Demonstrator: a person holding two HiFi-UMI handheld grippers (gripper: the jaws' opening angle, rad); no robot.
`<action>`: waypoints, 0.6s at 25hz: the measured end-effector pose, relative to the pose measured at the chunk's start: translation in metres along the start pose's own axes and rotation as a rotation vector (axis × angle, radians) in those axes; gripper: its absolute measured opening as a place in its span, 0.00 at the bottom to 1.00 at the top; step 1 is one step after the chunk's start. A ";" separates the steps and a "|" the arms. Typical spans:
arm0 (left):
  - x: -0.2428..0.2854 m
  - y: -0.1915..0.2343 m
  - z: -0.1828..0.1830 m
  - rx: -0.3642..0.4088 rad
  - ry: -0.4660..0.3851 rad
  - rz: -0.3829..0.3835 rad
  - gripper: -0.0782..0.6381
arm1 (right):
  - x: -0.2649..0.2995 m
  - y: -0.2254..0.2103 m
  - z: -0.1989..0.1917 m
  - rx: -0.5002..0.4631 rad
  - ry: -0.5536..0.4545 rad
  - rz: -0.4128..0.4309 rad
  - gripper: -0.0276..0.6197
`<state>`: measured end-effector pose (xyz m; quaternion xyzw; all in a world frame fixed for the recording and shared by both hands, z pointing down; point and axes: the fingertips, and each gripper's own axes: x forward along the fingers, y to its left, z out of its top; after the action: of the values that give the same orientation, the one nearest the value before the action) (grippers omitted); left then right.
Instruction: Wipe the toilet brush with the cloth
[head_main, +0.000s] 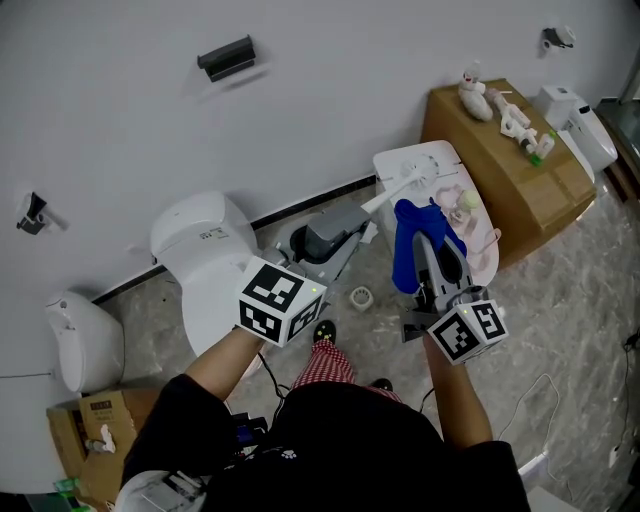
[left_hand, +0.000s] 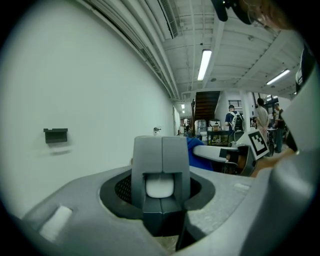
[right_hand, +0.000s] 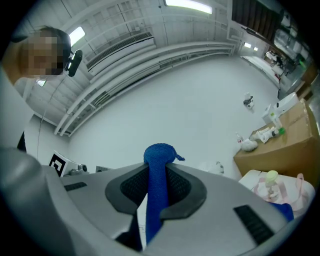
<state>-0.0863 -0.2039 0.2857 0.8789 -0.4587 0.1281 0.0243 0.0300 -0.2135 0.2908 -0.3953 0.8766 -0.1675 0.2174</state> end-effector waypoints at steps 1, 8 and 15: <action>-0.002 0.000 0.000 0.001 0.001 -0.001 0.34 | -0.001 0.001 0.000 -0.001 0.001 0.000 0.14; -0.012 -0.003 0.010 -0.022 -0.018 -0.041 0.34 | -0.002 0.009 0.009 -0.012 -0.010 0.016 0.14; -0.028 -0.014 0.019 -0.036 -0.051 -0.069 0.34 | -0.009 0.024 0.009 -0.044 0.000 0.049 0.14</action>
<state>-0.0862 -0.1765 0.2617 0.8966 -0.4310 0.0965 0.0325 0.0253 -0.1924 0.2746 -0.3783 0.8894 -0.1430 0.2129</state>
